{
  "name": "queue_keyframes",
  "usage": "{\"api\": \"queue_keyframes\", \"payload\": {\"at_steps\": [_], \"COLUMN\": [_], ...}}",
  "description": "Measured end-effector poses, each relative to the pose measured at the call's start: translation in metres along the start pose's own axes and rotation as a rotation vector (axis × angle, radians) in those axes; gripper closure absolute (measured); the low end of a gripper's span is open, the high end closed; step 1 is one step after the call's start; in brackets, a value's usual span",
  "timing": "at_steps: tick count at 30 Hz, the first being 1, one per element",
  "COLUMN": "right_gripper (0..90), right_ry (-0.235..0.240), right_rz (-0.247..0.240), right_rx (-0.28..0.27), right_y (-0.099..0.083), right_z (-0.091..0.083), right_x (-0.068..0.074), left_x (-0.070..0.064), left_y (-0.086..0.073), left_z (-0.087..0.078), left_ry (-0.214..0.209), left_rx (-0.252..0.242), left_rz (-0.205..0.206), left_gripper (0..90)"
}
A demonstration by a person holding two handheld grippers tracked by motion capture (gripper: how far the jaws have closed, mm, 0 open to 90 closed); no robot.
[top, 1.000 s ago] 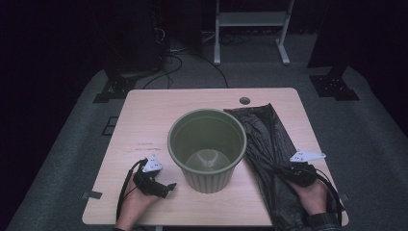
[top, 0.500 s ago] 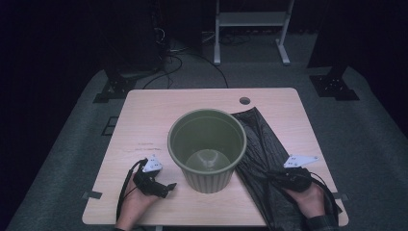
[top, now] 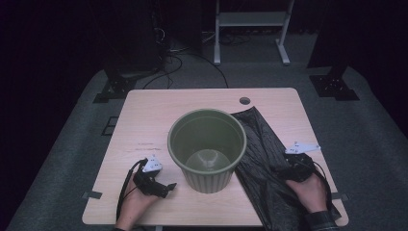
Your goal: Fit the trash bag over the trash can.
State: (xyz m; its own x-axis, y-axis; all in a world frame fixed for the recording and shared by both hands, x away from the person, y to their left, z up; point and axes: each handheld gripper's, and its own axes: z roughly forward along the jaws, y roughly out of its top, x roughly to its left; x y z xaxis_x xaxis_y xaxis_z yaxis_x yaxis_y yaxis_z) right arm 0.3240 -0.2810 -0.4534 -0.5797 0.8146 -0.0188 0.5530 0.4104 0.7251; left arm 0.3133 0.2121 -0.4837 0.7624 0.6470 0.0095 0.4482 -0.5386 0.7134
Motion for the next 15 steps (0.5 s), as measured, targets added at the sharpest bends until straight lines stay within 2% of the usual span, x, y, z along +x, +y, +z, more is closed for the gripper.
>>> {"api": "queue_keyframes", "payload": {"at_steps": [3, 4, 7, 11, 15], "right_gripper": [12.2, 9.2, 9.1, 9.1, 9.1], "right_ry": [-0.011, -0.030, -0.035, -0.015, -0.030], "right_rz": [0.004, 0.013, 0.045, 0.095, 0.106], "right_rx": [0.019, 0.019, 0.048, 0.083, 0.087], "right_y": [0.002, 0.001, -0.001, -0.006, -0.008], "right_z": [0.008, 0.011, 0.019, 0.027, 0.028], "right_x": [-0.007, -0.010, -0.020, -0.031, -0.034], "left_x": [0.000, 0.000, 0.000, 0.000, 0.000], "left_y": [0.000, 0.000, 0.000, 0.000, 0.000], "left_z": [0.000, 0.000, 0.000, 0.000, 0.000], "left_ry": [0.000, 0.000, 0.000, 0.000, 0.000], "left_rx": [0.000, 0.000, 0.000, 0.000, 0.000], "left_rz": [0.001, 0.000, 0.001, 0.001, 0.000], "left_gripper": [0.0, 0.0, 0.0, 0.0, 0.0]}}
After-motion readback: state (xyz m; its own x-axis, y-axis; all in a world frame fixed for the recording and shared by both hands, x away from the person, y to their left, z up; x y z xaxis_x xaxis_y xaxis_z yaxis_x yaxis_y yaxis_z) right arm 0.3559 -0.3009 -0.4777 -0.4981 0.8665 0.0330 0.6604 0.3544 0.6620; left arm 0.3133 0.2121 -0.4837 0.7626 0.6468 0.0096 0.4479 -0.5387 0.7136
